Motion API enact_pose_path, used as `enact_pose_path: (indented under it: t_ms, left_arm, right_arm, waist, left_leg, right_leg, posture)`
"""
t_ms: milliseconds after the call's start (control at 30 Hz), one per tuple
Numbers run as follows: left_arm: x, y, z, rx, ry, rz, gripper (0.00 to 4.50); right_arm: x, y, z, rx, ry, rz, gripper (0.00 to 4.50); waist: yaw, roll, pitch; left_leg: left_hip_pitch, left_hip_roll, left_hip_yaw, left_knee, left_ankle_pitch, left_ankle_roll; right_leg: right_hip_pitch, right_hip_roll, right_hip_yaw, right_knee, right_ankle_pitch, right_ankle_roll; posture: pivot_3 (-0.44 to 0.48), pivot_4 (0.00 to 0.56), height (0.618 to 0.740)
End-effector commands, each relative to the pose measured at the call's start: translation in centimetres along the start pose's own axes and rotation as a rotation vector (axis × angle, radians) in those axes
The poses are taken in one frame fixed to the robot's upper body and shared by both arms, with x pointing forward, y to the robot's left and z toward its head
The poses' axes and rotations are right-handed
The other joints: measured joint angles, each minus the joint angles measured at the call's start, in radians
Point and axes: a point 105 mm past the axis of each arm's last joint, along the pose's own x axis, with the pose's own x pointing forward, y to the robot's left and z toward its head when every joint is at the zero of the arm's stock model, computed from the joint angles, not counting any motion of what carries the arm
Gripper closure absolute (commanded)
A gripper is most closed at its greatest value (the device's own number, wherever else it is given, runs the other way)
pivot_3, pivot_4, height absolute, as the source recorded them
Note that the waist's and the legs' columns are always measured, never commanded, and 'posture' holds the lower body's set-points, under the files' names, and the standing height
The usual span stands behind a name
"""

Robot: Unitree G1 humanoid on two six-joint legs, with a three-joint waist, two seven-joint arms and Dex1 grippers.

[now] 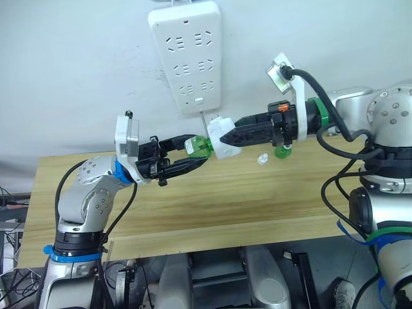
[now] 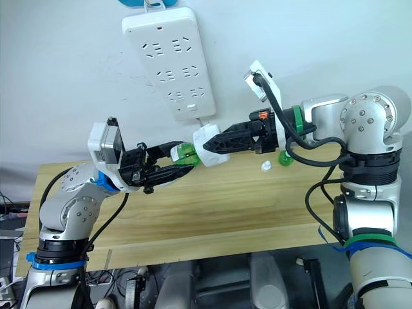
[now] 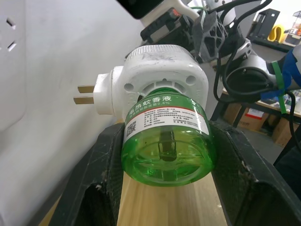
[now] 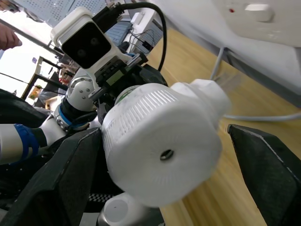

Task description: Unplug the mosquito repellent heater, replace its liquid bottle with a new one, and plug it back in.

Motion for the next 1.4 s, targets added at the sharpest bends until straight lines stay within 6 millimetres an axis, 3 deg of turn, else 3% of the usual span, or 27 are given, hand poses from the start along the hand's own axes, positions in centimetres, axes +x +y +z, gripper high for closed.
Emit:
enact_pose_path:
  t_ms: [33, 333, 367, 433, 633, 700, 800, 1100, 1400]
  left_arm:
    - [-0.1, -0.8, 1.5, 0.062, -0.037, -0.027, 2.25]
    - [-0.3, -0.8, 1.5, 0.059, -0.035, -0.021, 2.25]
    - [-0.3, -0.8, 1.5, 0.058, -0.035, -0.020, 2.25]
    - [-0.4, -0.8, 1.4, 0.057, -0.035, -0.020, 2.25]
    - [-0.3, -0.8, 1.4, 0.057, -0.036, -0.019, 2.25]
    - [-0.3, -0.8, 1.5, 0.058, -0.038, -0.019, 2.25]
    - [-0.3, -0.8, 1.5, 0.058, -0.037, -0.021, 2.25]
    - [-0.4, -0.7, 1.4, 0.056, -0.034, -0.015, 2.25]
    - [-0.2, -0.5, 1.3, 0.054, -0.040, -0.019, 2.25]
  right_arm:
    - [-1.3, 0.0, 0.4, -0.017, -0.028, -0.021, 0.03]
    - [-2.6, 0.3, 0.2, -0.002, -0.036, -0.009, 0.03]
    - [-2.7, 0.2, 0.3, 0.000, -0.041, -0.011, 0.18]
    - [-2.9, 0.2, 0.3, 0.004, -0.050, -0.014, 0.60]
    - [-3.3, 0.1, 0.4, 0.009, -0.068, -0.015, 2.70]
    - [-3.4, 0.1, 0.2, 0.010, -0.064, -0.020, 3.61]
    - [-3.5, -0.1, 0.0, 0.015, -0.063, -0.028, 4.49]
    - [-3.8, -0.5, -0.1, 0.034, -0.069, -0.042, 4.49]
    - [-3.0, 1.5, -0.1, -0.021, -0.040, 0.055, 4.49]
  waist:
    - [0.000, 0.000, -0.002]
    - [0.000, 0.000, -0.003]
    - [0.000, 0.000, -0.003]
    - [0.000, 0.000, -0.004]
    - [-0.001, 0.000, -0.004]
    - [-0.001, 0.000, -0.004]
    - [-0.001, 0.000, -0.004]
    - [-0.001, 0.000, -0.004]
    - [-0.002, 0.000, -0.004]
  left_leg:
    - [0.000, 0.000, 0.000, 0.000, 0.000, 0.000]
    - [0.000, 0.000, 0.000, 0.000, 0.000, 0.000]
    - [0.000, 0.000, 0.000, 0.000, 0.000, 0.000]
    - [0.000, 0.000, 0.000, 0.000, 0.000, 0.000]
    - [0.000, 0.000, 0.000, 0.000, 0.000, 0.000]
    - [0.000, 0.000, 0.000, 0.000, 0.000, 0.000]
    - [0.000, 0.000, 0.000, 0.000, 0.000, 0.000]
    - [0.000, 0.000, 0.000, 0.000, 0.000, 0.000]
    - [0.000, 0.000, 0.000, 0.000, 0.000, 0.000]
  right_leg:
    - [0.000, 0.000, 0.000, 0.000, 0.000, 0.000]
    - [0.000, 0.000, 0.000, 0.000, 0.000, 0.000]
    - [0.000, 0.000, 0.000, 0.000, 0.000, 0.000]
    - [0.000, 0.000, 0.000, 0.000, 0.000, 0.000]
    - [0.000, 0.000, 0.000, 0.000, 0.000, 0.000]
    - [0.000, 0.000, 0.000, 0.000, 0.000, 0.000]
    - [0.000, 0.000, 0.000, 0.000, 0.000, 0.000]
    - [0.000, 0.000, 0.000, 0.000, 0.000, 0.000]
    - [0.000, 0.000, 0.000, 0.001, 0.000, 0.000]
  posture:
    - [-0.209, 0.321, 0.730]
    - [-0.221, 0.322, 0.730]
    - [-0.221, 0.322, 0.730]
    - [-0.223, 0.321, 0.730]
    - [-0.224, 0.311, 0.730]
    - [-0.226, 0.312, 0.730]
    - [-0.225, 0.312, 0.730]
    - [-0.226, 0.314, 0.730]
    - [-0.232, 0.317, 0.730]
